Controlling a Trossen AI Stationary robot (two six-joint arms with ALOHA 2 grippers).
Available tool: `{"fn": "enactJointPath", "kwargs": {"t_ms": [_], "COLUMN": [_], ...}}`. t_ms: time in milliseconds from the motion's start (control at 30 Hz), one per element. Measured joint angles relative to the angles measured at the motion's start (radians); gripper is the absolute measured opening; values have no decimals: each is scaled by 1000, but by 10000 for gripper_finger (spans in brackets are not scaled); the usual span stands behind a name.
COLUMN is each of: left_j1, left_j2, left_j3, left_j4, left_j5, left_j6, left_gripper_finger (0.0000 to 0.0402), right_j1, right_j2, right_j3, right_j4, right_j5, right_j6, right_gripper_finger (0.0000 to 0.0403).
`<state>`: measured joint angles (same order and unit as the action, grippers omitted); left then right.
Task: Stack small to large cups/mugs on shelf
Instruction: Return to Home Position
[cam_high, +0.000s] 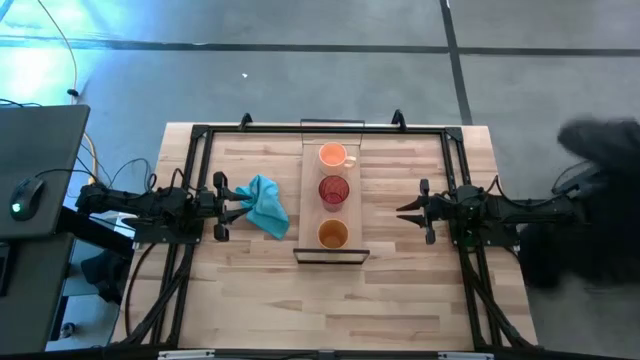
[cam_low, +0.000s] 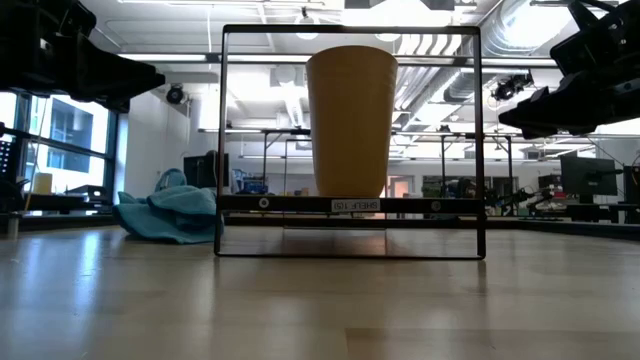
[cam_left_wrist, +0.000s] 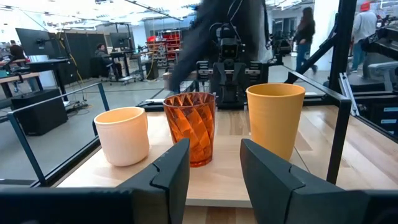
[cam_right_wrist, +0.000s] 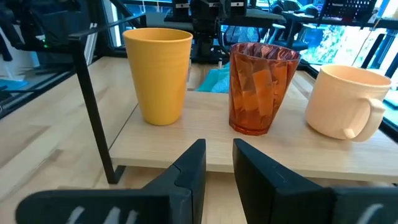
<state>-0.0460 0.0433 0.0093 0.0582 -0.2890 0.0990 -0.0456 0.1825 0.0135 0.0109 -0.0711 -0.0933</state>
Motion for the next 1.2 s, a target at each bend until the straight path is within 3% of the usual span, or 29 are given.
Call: {"fn": "enactJointPath", "kwargs": {"t_ms": [1200], "left_j1": [0], "left_j2": [0], "left_j3": [0], "left_j4": [0], "left_j5": [0], "left_j6": [0], "left_gripper_finger": [131], "right_j1": [0], "right_j2": [0], "right_j3": [1], "right_j4": [-4], "right_j5": [1], "right_j6": [14], "right_gripper_finger": [71]}}
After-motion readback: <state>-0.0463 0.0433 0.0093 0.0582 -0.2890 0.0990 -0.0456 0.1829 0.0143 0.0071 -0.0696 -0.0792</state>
